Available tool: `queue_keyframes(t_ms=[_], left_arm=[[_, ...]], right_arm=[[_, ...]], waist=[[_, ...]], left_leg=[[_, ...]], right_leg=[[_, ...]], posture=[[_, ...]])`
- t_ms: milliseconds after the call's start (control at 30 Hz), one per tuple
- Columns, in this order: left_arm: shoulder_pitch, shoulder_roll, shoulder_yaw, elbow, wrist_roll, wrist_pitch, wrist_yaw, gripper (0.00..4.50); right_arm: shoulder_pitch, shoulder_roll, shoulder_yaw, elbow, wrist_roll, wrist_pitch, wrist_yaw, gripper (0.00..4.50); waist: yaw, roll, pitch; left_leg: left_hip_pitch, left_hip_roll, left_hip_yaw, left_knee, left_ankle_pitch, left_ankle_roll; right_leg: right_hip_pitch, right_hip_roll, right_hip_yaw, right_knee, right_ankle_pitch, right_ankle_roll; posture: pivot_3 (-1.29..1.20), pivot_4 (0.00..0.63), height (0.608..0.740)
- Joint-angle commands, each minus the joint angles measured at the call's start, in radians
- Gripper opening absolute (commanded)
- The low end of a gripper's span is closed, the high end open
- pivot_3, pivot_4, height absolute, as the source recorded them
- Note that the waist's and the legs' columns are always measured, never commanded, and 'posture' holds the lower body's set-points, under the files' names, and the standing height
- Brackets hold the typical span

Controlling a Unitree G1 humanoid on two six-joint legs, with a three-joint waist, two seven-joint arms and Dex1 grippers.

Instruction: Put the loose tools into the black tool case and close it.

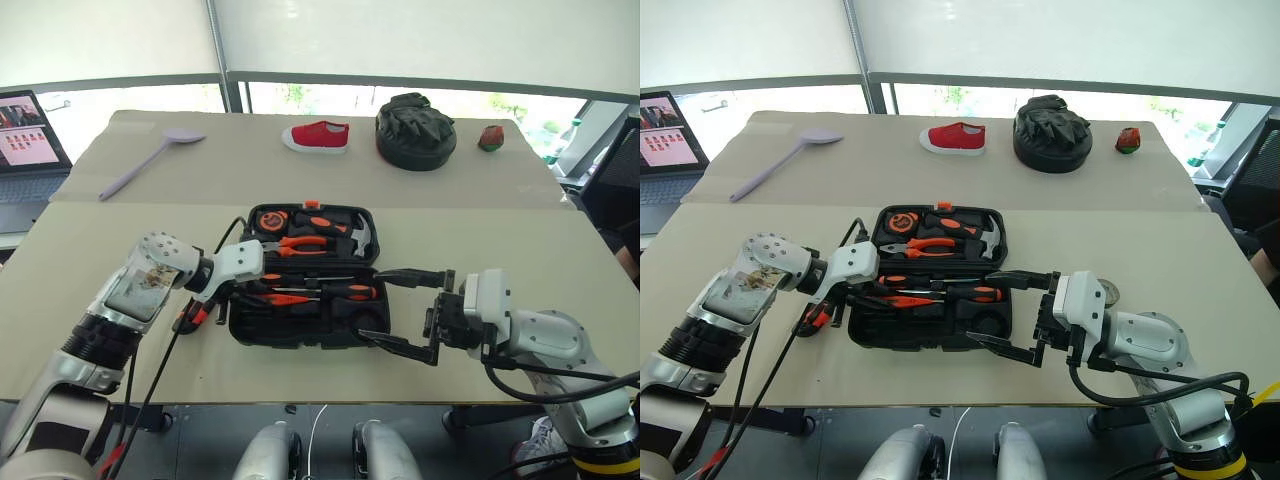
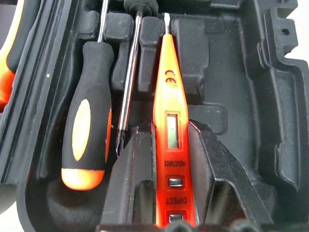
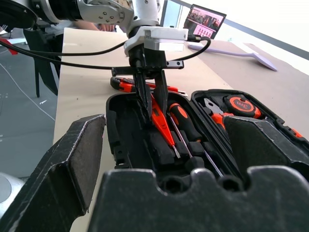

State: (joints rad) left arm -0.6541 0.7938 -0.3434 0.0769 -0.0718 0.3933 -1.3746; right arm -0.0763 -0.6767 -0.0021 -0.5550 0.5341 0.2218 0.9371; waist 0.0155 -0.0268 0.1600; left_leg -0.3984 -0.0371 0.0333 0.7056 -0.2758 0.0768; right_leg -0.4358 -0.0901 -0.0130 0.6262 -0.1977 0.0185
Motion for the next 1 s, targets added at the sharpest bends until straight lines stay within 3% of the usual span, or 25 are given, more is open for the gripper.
queue_keyframes(t_ms=[33,167,233,367,567,700,833,1000], left_arm=[[-0.009,0.018,-0.065,-0.003,0.070,0.008,-0.020,0.48],[-0.020,0.027,-0.084,-0.008,0.084,0.054,-0.043,0.48],[-0.019,0.018,-0.062,-0.010,0.063,0.057,-0.035,1.51],[-0.032,-0.019,0.020,-0.022,-0.024,0.041,-0.026,2.78],[-0.049,0.028,0.114,-0.112,-0.152,0.106,-0.084,2.78],[-0.019,0.001,0.157,-0.062,-0.141,-0.002,-0.023,2.78],[0.024,-0.096,0.198,0.020,-0.183,-0.095,0.007,1.69],[0.067,-0.116,0.154,0.133,-0.126,-0.227,-0.003,0.05]], right_arm=[[-0.001,0.004,-0.007,-0.039,0.024,0.007,-0.003,4.50],[-0.004,0.007,-0.004,-0.039,0.023,0.013,-0.005,4.50],[-0.006,0.012,-0.002,-0.037,0.021,0.013,-0.007,4.50],[-0.009,0.021,0.006,-0.029,0.015,0.010,-0.008,4.50],[-0.002,0.018,0.009,-0.019,0.024,0.015,0.008,4.50],[-0.002,0.024,0.012,-0.012,0.028,0.014,0.011,4.50],[-0.011,0.049,0.018,-0.004,0.026,0.003,0.004,4.50],[-0.020,0.072,0.008,0.016,-0.002,-0.033,0.002,4.50]], waist=[[-0.002,0.000,0.000],[-0.003,0.000,0.000],[-0.004,0.000,0.000],[-0.005,0.000,0.000],[-0.003,0.000,0.000],[-0.003,0.000,0.000],[0.000,0.000,0.000],[-0.005,0.000,0.000]], left_leg=[[0.000,0.000,0.000,0.000,0.000,0.000],[0.000,0.000,0.000,0.000,0.000,0.000],[0.000,0.000,0.000,0.000,0.000,0.000],[0.000,0.001,0.000,0.000,0.000,0.000],[-0.002,0.001,0.000,0.003,-0.001,0.001],[-0.001,0.000,0.000,0.003,-0.001,0.002],[-0.002,0.000,0.000,0.004,-0.001,0.002],[-0.002,0.000,0.000,0.005,-0.001,0.002]], right_leg=[[0.000,0.000,0.000,0.000,0.000,0.000],[0.000,0.001,0.000,0.000,0.000,0.000],[0.000,0.001,0.000,0.000,0.000,0.000],[-0.001,0.001,0.001,0.000,0.000,0.000],[-0.002,0.000,0.000,0.001,0.000,0.000],[-0.001,0.000,0.000,0.001,-0.001,0.001],[-0.001,0.000,0.000,0.001,-0.001,0.001],[-0.001,0.000,0.000,0.002,-0.001,0.001]], posture=[[0.00,0.150,0.740],[0.00,0.150,0.740],[0.00,0.150,0.740],[0.00,0.150,0.740],[0.00,0.150,0.740],[0.00,0.150,0.740],[0.00,0.150,0.740],[0.00,0.150,0.740]])
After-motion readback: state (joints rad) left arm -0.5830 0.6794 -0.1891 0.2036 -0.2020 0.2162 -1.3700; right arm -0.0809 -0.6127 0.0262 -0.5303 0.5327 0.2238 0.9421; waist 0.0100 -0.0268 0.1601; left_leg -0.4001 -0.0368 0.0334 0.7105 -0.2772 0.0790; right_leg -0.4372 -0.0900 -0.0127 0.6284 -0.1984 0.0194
